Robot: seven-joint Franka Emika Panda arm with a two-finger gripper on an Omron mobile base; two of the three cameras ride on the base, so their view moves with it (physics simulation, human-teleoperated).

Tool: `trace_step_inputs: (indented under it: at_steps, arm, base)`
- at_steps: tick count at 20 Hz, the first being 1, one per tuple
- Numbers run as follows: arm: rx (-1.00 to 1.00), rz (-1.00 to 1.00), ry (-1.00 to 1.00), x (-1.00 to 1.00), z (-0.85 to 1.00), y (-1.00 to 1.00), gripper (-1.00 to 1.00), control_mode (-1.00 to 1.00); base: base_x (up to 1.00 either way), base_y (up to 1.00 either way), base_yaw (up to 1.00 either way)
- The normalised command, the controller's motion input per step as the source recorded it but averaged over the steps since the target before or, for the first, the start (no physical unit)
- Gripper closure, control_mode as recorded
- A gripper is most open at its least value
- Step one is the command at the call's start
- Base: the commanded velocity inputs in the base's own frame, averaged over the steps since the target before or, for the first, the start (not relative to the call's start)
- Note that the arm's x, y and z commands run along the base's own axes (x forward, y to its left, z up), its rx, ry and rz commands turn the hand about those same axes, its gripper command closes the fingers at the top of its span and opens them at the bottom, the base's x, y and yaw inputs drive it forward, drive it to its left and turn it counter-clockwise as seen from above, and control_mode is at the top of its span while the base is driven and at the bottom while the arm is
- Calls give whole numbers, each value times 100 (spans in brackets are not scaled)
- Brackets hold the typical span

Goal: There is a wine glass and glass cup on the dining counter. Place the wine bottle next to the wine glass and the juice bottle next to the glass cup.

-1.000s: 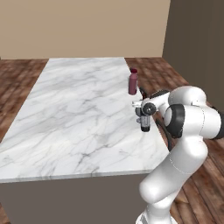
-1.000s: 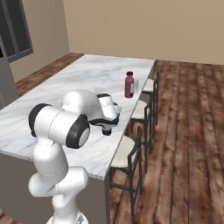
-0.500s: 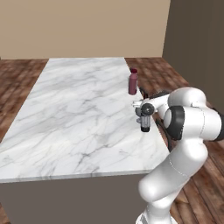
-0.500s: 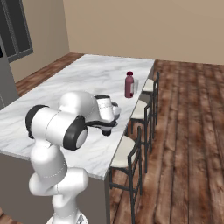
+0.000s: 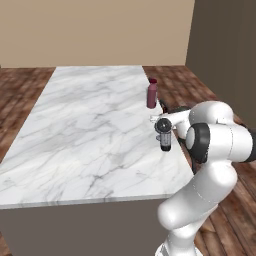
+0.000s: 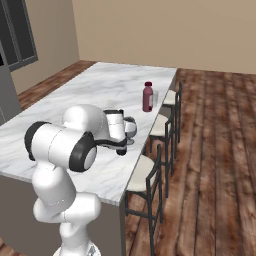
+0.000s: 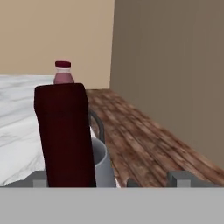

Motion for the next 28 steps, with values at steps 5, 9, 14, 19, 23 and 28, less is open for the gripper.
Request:
trace_step_inputs:
  at_steps: [5, 9, 14, 19, 23, 28]
  arm:
    - [0, -4, 0, 0, -16, 12, -100, -100]
    - [0, -1, 0, 3, -18, 11, -100, -100]
    - [0, 0, 0, -6, -14, 9, -100, -100]
    - [0, 0, 0, -7, -8, 2, -100, -100]
    - [0, 0, -2, -10, -1, 0, -100, -100]
    - [0, 0, 0, -8, 0, -3, -100, -100]
  base:
    - [0, 0, 0]
    - [0, 0, 0]
    - [0, 0, 0]
    - [0, 0, 0]
    - [0, 0, 0]
    - [0, 0, 0]
